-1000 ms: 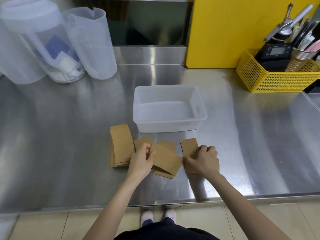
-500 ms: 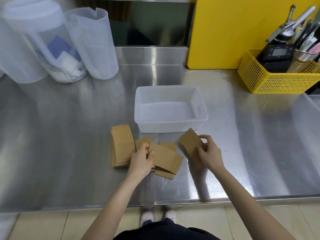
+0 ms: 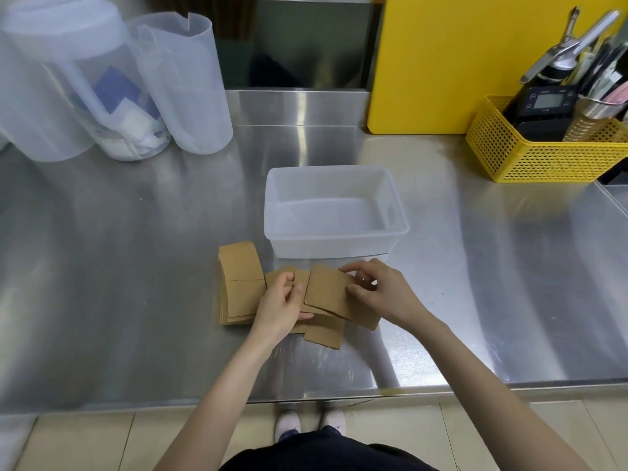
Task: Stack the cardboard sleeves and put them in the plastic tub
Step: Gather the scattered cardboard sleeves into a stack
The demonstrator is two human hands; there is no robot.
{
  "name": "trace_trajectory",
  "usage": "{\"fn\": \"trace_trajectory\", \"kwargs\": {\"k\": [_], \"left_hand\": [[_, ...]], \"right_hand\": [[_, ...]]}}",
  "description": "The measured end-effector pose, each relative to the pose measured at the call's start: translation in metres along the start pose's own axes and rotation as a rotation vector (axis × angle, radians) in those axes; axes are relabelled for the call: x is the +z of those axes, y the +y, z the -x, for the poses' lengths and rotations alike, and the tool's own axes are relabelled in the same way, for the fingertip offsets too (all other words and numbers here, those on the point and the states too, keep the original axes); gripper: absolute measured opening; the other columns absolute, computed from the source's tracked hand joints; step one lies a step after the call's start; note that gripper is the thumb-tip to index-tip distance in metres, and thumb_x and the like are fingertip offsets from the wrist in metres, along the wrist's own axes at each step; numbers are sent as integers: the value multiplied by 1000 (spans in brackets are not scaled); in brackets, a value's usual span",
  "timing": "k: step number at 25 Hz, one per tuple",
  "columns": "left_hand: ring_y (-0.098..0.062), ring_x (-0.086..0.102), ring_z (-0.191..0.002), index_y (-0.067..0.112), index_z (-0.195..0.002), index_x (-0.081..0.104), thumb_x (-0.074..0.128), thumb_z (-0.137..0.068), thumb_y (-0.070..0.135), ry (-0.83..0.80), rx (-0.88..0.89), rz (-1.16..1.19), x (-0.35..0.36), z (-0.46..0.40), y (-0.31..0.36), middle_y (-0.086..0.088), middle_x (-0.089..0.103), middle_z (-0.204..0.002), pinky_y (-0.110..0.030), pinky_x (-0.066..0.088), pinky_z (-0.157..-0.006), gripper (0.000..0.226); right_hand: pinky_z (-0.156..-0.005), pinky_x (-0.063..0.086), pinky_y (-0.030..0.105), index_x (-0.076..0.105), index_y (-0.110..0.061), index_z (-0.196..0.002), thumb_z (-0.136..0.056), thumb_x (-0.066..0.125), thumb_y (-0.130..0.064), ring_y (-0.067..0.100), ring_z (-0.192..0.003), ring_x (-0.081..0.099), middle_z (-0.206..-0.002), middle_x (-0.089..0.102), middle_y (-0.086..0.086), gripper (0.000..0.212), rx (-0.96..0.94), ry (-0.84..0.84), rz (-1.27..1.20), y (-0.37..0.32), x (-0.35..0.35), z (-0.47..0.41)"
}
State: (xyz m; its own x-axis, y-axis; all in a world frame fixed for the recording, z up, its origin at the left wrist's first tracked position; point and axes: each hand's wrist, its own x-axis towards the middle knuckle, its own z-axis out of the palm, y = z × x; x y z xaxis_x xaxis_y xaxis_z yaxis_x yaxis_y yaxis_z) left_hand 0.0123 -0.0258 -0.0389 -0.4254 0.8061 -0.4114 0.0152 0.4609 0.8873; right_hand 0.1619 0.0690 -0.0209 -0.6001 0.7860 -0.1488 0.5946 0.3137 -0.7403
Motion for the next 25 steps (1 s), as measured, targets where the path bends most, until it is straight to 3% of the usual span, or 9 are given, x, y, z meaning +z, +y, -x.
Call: {"fn": "trace_trajectory", "kwargs": {"k": [2, 6, 11, 15, 17, 20, 22, 25], "left_hand": [[-18, 64, -80, 6, -128, 36, 42, -92, 20, -9, 8, 29, 1, 1, 0, -11, 61, -117, -33, 58, -79, 39], [-18, 61, -89, 5, -129, 36, 48, -89, 15, -17, 38, 4, 4, 1, 0, -10, 62, -109, -16, 55, -61, 43], [-21, 60, -93, 1, -124, 40, 47, -89, 10, 31, 68, 27, -1, -1, 0, -14, 62, -112, -15, 55, -59, 37], [-19, 60, -95, 3, -122, 41, 47, -90, 11, 106, 103, 33, -18, 1, 3, -10, 61, -112, -14, 55, -59, 34], [-18, 59, -93, 3, -123, 40, 46, -90, 9, 153, 110, 62, -29, 1, 4, -7, 60, -111, -12, 55, -57, 35], [-18, 59, -90, 3, -122, 42, 47, -89, 8, 226, 109, 96, -43, 2, 2, -6, 60, -108, -13, 55, -57, 33], [-17, 61, -87, 4, -120, 43, 48, -89, 8, 266, 101, 120, -51, 3, -1, -7, 61, -109, -15, 56, -58, 32], [-6, 60, -80, 4, -118, 44, 47, -88, 6, 302, 100, 160, -58, 4, -4, -6, 61, -107, -15, 56, -57, 29]], "right_hand": [[-65, 37, 8, 62, -22, -109, -82, 59, -15, 14, -79, 48, -77, 41, -12, 28, -12, 1, 36, -3, 5, -3], [-74, 34, 16, 61, -19, -110, -81, 61, -17, 12, -81, 48, -79, 41, -11, 28, -32, 6, 59, -8, 13, -7], [-68, 37, 14, 62, -18, -108, -86, 57, -23, 13, -83, 50, -93, 48, 0, 23, -46, 42, 37, -9, 12, -9], [-63, 38, 0, 61, -15, -108, -91, 47, -20, 15, -81, 53, -96, 51, 3, 23, 21, 109, -3, -3, 9, -19], [-63, 38, 7, 59, -13, -111, -90, 49, -17, 18, -83, 55, -98, 53, 7, 24, 61, 75, 29, 3, 13, -24], [-83, 41, 22, 51, -13, -122, -85, 59, -21, 27, -103, 58, -106, 51, 10, 39, 141, -75, 88, 8, 26, -29], [-96, 40, 32, 41, -15, -129, -79, 67, -28, 27, -117, 47, -122, 41, 13, 58, 219, -196, 145, 8, 37, -30], [-97, 38, 33, 38, -12, -126, -73, 72, -27, 28, -122, 32, -126, 30, 14, 65, 298, -221, 203, 7, 47, -32]]}}
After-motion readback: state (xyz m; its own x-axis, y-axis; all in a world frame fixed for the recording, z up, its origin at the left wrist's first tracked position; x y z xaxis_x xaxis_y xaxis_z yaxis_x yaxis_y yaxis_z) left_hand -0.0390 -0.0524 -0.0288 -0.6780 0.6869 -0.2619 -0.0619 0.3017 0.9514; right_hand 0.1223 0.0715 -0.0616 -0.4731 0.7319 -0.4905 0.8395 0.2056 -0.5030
